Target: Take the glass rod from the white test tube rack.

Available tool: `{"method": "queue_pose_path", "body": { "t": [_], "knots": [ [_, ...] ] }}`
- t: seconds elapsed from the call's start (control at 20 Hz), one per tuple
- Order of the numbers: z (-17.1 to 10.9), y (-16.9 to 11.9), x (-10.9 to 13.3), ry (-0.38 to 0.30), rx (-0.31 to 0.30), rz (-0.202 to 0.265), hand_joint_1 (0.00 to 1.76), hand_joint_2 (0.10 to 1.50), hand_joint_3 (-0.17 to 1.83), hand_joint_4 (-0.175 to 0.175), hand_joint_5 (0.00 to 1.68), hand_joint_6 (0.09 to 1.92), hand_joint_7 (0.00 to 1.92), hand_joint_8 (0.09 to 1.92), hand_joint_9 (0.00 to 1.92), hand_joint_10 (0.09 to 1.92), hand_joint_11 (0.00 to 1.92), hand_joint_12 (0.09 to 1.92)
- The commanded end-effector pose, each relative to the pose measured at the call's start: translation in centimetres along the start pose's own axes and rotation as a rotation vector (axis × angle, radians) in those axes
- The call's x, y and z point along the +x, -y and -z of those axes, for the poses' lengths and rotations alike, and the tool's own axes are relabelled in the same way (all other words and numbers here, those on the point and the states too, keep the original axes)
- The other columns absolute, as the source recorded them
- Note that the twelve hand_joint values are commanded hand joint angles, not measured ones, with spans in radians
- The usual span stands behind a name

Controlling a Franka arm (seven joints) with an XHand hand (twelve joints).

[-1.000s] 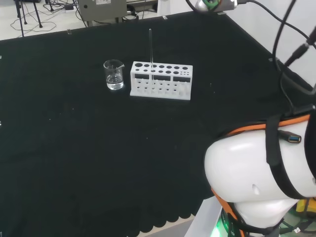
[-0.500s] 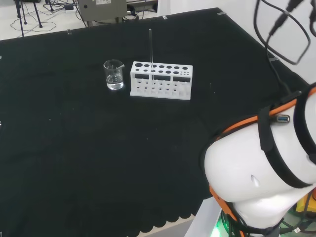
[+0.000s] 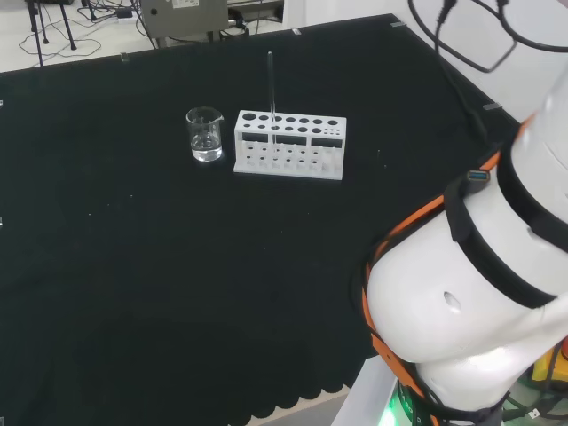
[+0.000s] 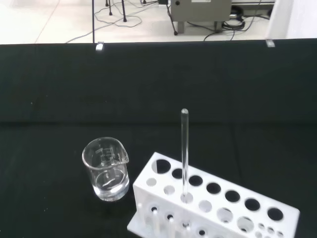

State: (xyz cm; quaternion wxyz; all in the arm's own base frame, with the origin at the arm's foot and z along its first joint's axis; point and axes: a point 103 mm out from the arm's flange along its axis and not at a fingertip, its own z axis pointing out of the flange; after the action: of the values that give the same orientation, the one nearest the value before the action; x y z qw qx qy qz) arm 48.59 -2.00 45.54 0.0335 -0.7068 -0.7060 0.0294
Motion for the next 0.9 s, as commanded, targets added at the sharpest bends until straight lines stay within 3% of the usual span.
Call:
{"method": "queue_pose_path", "body": {
  "t": [0.05,0.45,0.9],
  "knots": [
    [-1.5,-5.6,-0.9,-0.011,0.009,0.046,0.48,0.96,0.39,-0.132,0.11,0.09,0.22,1.0,0.45,0.98,0.07,1.45],
    [-4.4,-8.6,-2.5,-0.007,0.073,0.043,0.48,0.96,0.4,-0.138,0.14,0.09,0.31,1.02,0.57,0.99,0.12,1.46],
    [-7.7,-9.0,-3.0,0.014,0.135,0.048,0.47,0.97,0.4,-0.144,0.16,0.09,0.43,1.04,0.68,1.01,0.14,1.46]
  ]
}}
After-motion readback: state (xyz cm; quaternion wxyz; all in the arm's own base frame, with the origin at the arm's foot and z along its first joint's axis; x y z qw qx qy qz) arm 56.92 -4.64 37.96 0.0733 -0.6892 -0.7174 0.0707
